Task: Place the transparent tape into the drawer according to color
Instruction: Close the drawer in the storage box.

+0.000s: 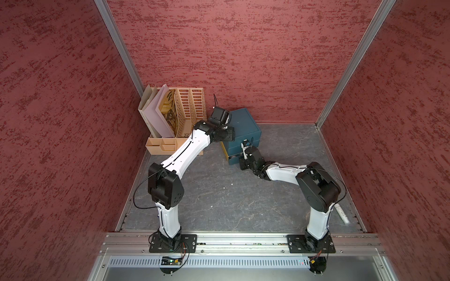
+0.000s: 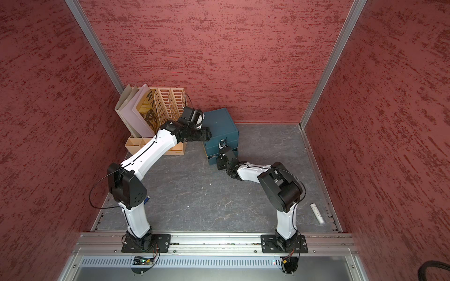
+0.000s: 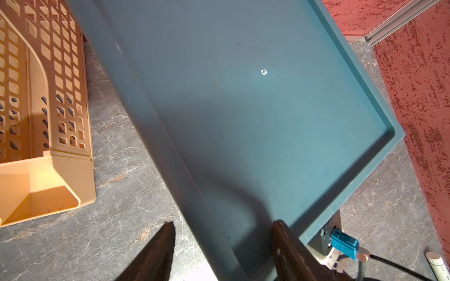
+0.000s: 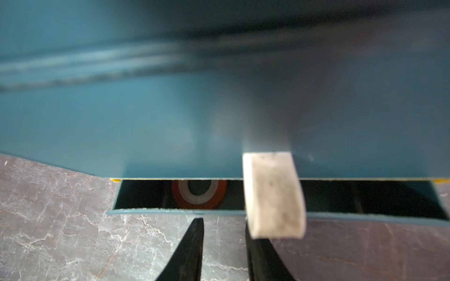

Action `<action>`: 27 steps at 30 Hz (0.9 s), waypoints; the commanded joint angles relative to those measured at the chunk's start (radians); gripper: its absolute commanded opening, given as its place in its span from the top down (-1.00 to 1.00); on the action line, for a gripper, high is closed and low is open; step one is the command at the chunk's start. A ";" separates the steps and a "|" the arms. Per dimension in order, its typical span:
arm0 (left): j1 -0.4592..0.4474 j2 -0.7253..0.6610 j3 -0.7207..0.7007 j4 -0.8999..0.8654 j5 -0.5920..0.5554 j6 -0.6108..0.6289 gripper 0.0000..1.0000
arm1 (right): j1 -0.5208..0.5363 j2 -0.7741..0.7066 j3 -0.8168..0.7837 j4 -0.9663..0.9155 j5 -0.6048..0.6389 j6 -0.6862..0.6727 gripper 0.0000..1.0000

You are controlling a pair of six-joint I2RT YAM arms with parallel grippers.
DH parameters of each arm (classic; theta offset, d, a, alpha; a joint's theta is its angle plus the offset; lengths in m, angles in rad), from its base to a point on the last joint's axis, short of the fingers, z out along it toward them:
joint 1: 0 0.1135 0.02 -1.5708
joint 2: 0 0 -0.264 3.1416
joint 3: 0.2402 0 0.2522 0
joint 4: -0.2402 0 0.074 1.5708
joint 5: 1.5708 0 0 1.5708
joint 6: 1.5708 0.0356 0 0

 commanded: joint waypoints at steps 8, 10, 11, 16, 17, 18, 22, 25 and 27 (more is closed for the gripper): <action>0.011 0.014 0.002 -0.054 0.024 0.027 -0.30 | -0.019 -0.062 -0.094 0.044 -0.044 0.028 0.30; 0.011 0.014 0.002 -0.052 0.025 0.027 -0.30 | -0.023 -0.035 -0.076 0.043 -0.048 0.022 0.30; 0.011 0.014 0.003 -0.052 0.027 0.027 -0.30 | -0.026 -0.024 -0.070 0.049 -0.050 0.021 0.30; 0.011 0.017 0.004 -0.054 0.031 0.029 -0.30 | -0.037 0.015 -0.041 0.096 -0.039 0.025 0.30; 0.011 0.017 0.005 -0.053 0.033 0.029 -0.30 | -0.038 0.020 -0.035 0.103 -0.034 0.022 0.30; 0.011 0.018 0.005 -0.055 0.035 0.030 -0.29 | -0.041 0.028 -0.026 0.108 -0.033 0.022 0.30; 0.011 0.019 0.005 -0.058 0.041 0.032 -0.29 | -0.047 0.056 0.007 0.116 -0.033 0.015 0.30; 0.011 0.019 0.003 -0.060 0.041 0.035 -0.29 | -0.050 0.064 0.021 0.130 -0.029 0.009 0.30; 0.011 0.016 0.003 -0.060 0.041 0.035 -0.29 | -0.050 0.068 0.033 0.123 -0.027 0.008 0.30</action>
